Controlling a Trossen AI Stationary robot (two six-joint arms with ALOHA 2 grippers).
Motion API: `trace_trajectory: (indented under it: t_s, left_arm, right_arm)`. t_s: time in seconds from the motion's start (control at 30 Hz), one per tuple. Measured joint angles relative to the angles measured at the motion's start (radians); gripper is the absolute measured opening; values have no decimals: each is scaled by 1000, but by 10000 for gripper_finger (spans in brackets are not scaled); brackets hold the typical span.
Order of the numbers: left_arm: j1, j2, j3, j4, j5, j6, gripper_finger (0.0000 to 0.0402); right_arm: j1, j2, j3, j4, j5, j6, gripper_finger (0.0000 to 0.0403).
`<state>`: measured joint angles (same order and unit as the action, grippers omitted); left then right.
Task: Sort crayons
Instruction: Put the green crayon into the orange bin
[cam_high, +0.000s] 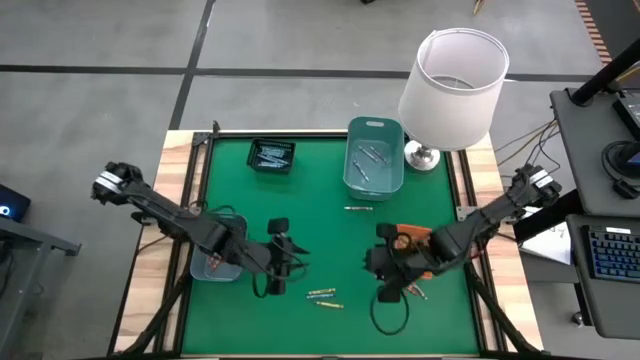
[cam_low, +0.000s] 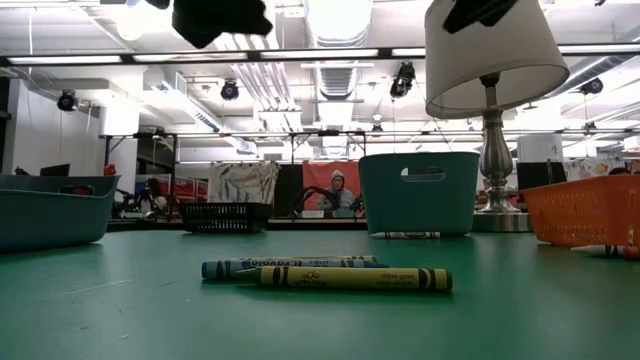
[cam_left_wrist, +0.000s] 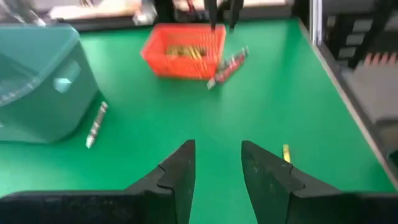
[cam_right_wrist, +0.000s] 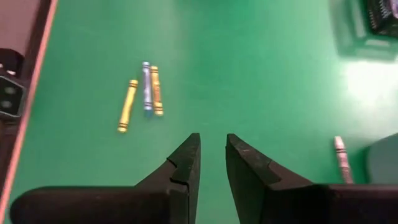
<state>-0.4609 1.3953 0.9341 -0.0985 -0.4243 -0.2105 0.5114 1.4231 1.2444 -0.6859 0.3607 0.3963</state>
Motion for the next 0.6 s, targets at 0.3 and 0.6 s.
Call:
trace_trajectory:
  t_s: [0.3, 0.6]
  left_arm:
    - [-42, 191, 100, -129, 9, -56, 119]
    - [-86, 323, 97, -51, -10, -197, 160]
  right_arm:
    - [124, 0, -132, 232, 17, 83, 68]
    - [177, 0, -250, 447, 18, 110, 68]
